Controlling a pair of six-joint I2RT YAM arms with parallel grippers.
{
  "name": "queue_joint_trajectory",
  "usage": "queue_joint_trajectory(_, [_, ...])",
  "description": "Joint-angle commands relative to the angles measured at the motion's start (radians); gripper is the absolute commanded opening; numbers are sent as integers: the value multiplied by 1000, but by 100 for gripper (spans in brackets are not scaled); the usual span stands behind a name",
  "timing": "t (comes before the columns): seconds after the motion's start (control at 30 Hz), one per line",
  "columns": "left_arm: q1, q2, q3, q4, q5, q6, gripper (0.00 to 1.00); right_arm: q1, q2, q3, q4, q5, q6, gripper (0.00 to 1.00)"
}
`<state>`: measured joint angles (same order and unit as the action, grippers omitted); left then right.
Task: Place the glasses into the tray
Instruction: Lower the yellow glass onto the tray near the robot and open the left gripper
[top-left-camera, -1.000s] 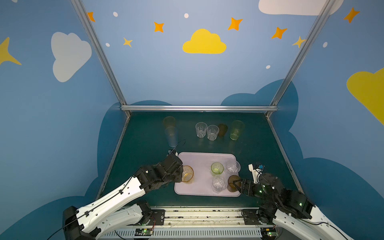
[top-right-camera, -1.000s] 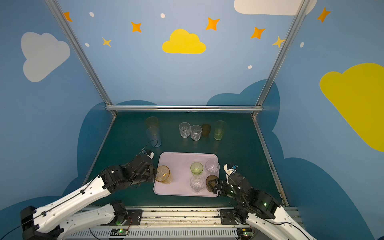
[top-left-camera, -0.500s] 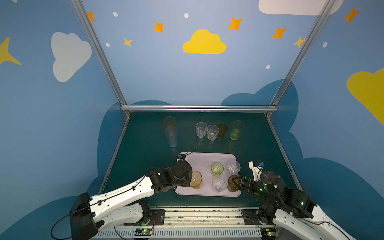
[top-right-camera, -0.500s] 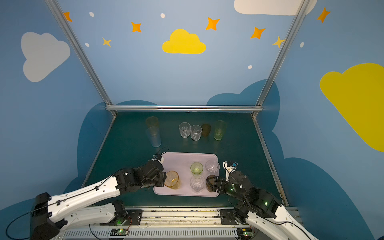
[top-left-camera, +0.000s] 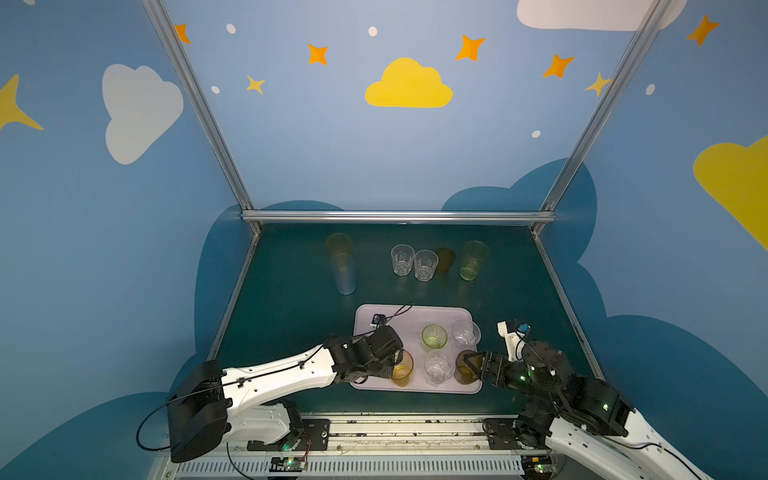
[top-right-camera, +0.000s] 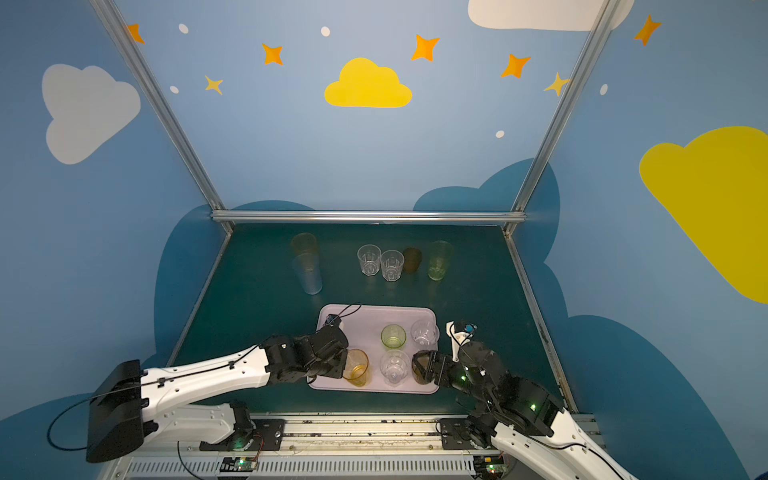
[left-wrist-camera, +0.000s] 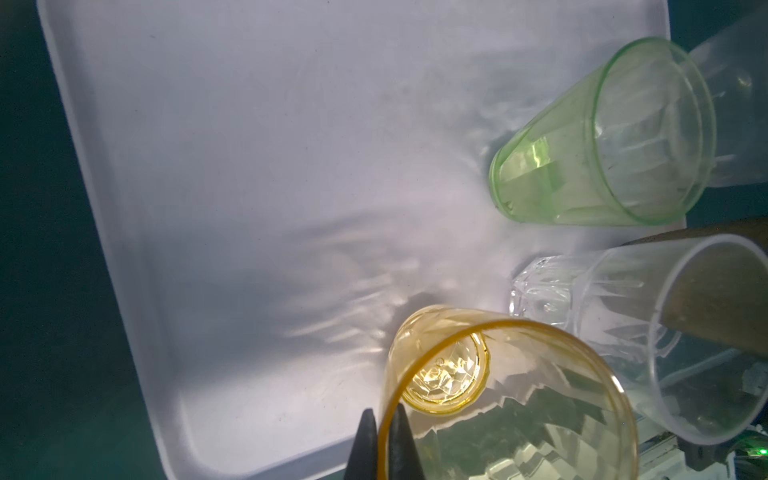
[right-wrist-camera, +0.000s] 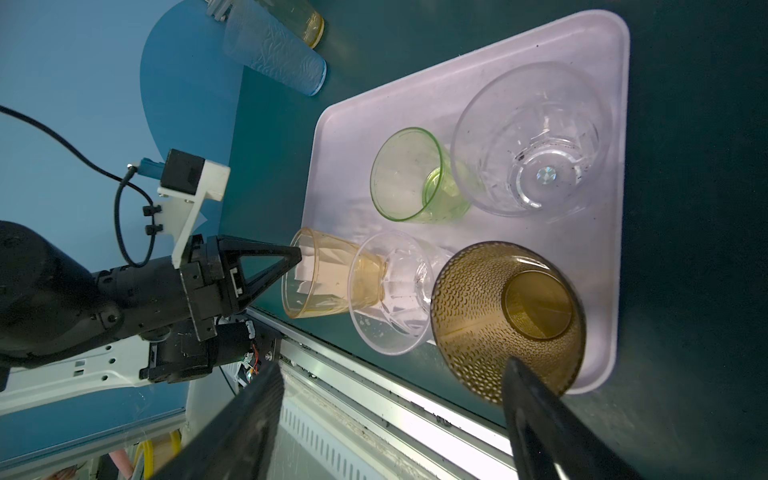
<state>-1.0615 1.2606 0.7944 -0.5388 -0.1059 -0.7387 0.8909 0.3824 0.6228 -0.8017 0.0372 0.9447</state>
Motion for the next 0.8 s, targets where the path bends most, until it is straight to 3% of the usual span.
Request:
queue_joint_trajectory(0.0, [-4, 25, 30, -5, -29, 0, 4, -4, 3, 19, 13, -8, 5, 82])
queue_joint_trajectory(0.37, [-26, 58, 39, 35, -9, -9, 4, -3, -10, -7, 11, 10, 9, 82])
queue_joint_trajectory(0.53, [-31, 56, 40, 23, -25, -12, 28, -4, -6, -8, 15, 6, 8, 82])
queue_joint_trajectory(0.63, [-31, 23, 27, 15, -53, -23, 32, -3, -8, -7, 13, -5, 8, 81])
queue_joint_trajectory(0.77, [-31, -53, 10, -14, -100, -30, 51, -4, -13, -11, 15, -6, 9, 82])
